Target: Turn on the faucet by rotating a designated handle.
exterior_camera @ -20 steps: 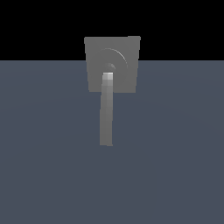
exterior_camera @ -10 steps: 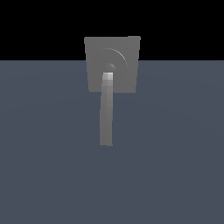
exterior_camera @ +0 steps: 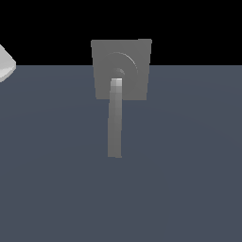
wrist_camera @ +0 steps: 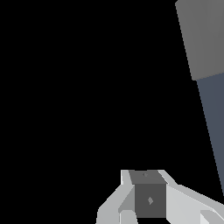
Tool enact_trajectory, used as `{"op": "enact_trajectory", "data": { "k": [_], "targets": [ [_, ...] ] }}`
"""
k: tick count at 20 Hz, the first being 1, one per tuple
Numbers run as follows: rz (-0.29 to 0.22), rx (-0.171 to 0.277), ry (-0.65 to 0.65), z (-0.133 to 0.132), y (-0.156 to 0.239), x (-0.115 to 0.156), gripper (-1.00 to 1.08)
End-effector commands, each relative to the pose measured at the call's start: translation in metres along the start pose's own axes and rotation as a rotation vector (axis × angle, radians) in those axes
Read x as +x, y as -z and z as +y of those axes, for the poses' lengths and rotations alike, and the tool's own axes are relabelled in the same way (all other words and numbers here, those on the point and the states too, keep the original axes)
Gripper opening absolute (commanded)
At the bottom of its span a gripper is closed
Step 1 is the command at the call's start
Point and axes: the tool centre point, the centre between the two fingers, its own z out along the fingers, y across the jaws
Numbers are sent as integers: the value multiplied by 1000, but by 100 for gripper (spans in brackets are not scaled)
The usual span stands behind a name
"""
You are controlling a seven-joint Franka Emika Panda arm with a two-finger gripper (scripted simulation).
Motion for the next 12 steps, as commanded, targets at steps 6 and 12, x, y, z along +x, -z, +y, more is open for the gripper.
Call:
{"op": "enact_trajectory", "data": {
  "k": [6, 12],
  "targets": [
    [-199, -122, 513, 93, 44, 31, -100],
    [-354, -219, 924, 160, 80, 83, -100]
  ]
}}
